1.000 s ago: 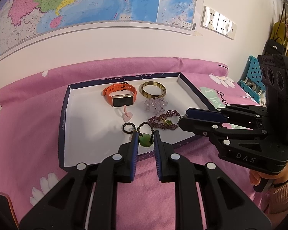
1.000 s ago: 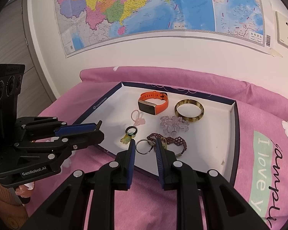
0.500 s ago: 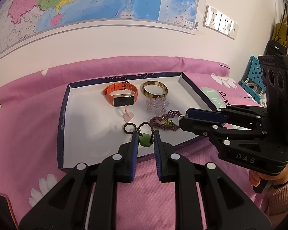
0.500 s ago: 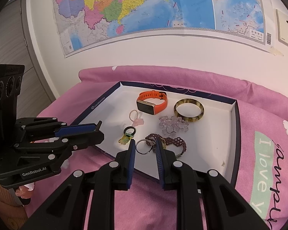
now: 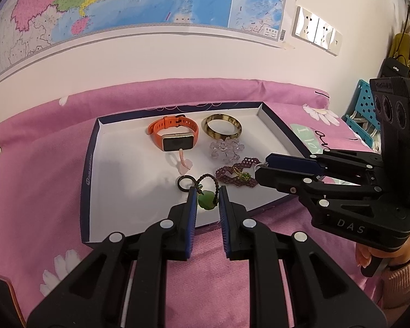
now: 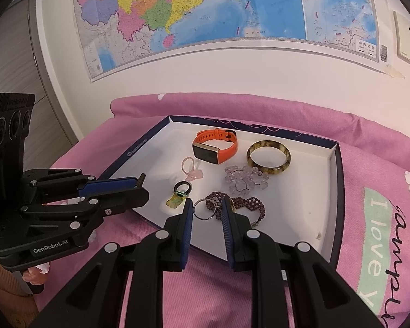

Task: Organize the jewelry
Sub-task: 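Lower the pendant with the left tool into the tray while the right tool lowers the silver ring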

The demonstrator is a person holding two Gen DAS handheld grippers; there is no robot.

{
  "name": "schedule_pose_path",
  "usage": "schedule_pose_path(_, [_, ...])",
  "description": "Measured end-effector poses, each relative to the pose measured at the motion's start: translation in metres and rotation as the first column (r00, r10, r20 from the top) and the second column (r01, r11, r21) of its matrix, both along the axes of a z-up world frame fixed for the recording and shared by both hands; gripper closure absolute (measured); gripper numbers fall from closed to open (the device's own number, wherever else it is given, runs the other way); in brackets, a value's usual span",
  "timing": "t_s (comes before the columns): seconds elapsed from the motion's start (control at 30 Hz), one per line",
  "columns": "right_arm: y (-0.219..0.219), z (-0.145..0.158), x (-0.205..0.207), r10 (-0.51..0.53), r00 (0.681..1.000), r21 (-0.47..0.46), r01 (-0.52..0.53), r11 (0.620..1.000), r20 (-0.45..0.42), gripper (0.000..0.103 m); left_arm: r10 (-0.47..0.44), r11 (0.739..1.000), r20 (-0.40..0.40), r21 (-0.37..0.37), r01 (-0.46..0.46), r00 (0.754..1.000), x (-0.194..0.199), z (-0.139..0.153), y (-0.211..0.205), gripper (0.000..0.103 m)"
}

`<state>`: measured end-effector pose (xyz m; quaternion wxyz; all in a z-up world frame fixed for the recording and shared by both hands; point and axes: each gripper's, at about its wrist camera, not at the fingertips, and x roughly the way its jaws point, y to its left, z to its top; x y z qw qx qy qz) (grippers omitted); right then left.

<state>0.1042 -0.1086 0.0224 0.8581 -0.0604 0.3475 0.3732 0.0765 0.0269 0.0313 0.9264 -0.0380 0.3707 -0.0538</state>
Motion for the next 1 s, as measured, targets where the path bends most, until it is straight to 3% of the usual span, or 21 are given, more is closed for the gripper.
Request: schedule_pose_path(1.0, [-0.0007, -0.0033, 0.0053, -0.004, 1.0, 0.007, 0.004, 1.0, -0.018, 0.084, 0.011, 1.0, -0.017, -0.003, -0.011, 1.0, 0.0068, -0.0052, 0.0015, 0.087])
